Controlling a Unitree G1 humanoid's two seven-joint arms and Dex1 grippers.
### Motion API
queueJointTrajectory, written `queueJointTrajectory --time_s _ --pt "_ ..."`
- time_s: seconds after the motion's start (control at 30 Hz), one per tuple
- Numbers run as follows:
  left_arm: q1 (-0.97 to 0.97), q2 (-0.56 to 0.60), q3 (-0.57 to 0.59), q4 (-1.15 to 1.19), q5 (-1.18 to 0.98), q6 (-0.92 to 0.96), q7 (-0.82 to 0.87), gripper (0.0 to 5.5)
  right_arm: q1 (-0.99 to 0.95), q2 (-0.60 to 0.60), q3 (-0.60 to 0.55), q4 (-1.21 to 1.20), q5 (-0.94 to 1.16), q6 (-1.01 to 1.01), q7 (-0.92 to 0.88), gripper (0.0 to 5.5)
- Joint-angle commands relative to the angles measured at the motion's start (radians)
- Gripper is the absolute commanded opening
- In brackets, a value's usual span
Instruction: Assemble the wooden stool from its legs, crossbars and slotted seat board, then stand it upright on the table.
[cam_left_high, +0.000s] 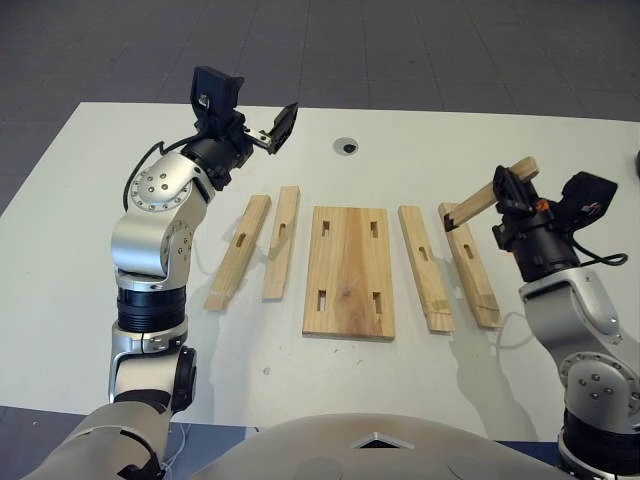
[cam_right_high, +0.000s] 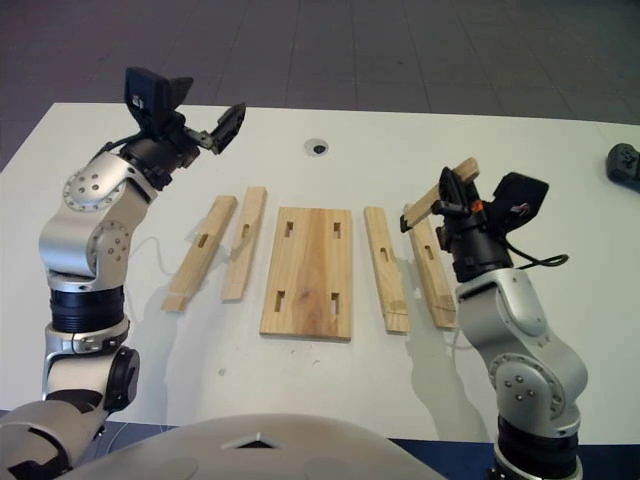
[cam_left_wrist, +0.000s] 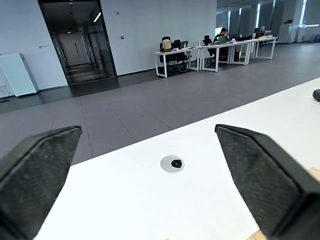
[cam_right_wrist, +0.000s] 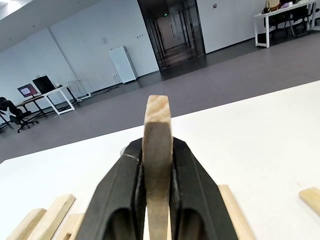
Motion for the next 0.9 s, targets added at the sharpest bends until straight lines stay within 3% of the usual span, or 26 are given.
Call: queueJointTrajectory --time_s 0.03,0.9 --pt "0.037 -0.024 -0.022 -0.016 0.019 0.011 0.025 5.4 0.011 0.032 0.04 0.055 -0.079 -0.007 0.066 0.41" --pt "0.076 -0.029 -0.071 -0.044 0.051 0.012 0.018 5.4 0.078 0.121 0.046 0.12 -0.3 -0.012 0.274 0.41"
